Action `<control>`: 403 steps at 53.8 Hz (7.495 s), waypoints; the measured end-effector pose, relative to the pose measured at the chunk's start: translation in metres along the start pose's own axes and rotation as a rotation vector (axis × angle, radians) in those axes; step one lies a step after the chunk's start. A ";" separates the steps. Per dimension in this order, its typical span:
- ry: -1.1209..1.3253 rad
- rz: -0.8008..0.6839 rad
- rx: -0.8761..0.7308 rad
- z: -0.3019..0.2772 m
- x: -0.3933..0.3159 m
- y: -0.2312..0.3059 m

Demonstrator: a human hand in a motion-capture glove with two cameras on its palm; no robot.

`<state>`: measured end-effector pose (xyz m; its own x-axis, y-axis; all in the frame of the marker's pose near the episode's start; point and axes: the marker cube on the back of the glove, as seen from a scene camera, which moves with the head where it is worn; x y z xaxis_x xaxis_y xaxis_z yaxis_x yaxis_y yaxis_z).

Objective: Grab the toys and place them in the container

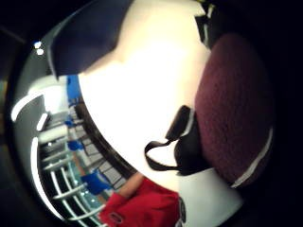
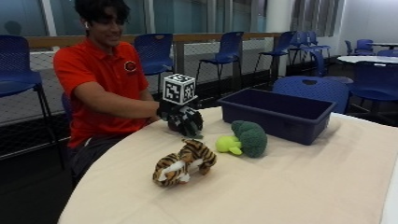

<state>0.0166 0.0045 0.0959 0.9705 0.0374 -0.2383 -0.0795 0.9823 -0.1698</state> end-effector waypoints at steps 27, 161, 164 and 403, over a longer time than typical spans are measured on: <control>-0.092 -0.067 0.237 -0.173 -0.001 -0.034; -0.161 0.033 0.271 -0.107 0.054 -0.201; -0.160 0.029 0.279 -0.124 0.051 -0.198; 0.063 -0.124 0.155 -0.149 -0.011 -0.179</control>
<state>-0.0134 -0.1995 -0.0132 0.9541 -0.0926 -0.2848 0.0805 0.9953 -0.0539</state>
